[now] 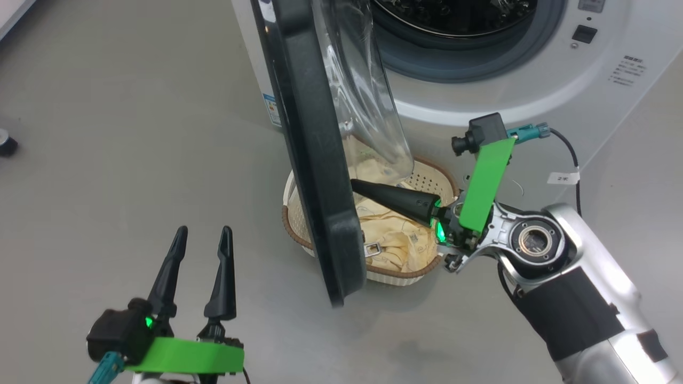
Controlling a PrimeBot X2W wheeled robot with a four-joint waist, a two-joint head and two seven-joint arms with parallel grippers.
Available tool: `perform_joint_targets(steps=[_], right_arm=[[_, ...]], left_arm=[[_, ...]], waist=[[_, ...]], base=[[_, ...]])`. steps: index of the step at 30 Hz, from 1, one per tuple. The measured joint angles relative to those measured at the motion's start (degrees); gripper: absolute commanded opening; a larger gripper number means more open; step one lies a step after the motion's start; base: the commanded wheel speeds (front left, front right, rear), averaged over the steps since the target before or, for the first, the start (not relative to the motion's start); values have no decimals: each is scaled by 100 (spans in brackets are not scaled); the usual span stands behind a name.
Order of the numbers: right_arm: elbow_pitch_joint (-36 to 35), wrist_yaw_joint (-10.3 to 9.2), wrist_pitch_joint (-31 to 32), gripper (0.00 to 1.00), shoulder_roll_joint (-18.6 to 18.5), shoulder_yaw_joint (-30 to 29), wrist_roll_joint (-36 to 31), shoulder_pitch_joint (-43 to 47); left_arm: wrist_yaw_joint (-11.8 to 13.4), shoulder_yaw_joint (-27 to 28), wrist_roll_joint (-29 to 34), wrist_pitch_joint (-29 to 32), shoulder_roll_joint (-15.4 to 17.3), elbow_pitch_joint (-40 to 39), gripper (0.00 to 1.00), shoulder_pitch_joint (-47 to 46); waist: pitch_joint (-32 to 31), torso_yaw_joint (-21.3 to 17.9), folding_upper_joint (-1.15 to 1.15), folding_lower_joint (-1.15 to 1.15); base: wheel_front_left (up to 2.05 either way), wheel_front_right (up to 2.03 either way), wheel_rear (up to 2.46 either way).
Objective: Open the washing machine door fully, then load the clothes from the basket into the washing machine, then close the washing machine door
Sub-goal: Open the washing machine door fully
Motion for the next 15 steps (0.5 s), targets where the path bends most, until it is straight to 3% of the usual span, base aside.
perform_joint_targets(steps=[15], right_arm=[[256, 0, -475, 0, 58, 539, 176, 107]], left_arm=[[-2, 1, -2, 0, 2, 89, 100, 34]], waist=[[-135, 12, 0, 0]], base=[[0, 0, 0]])
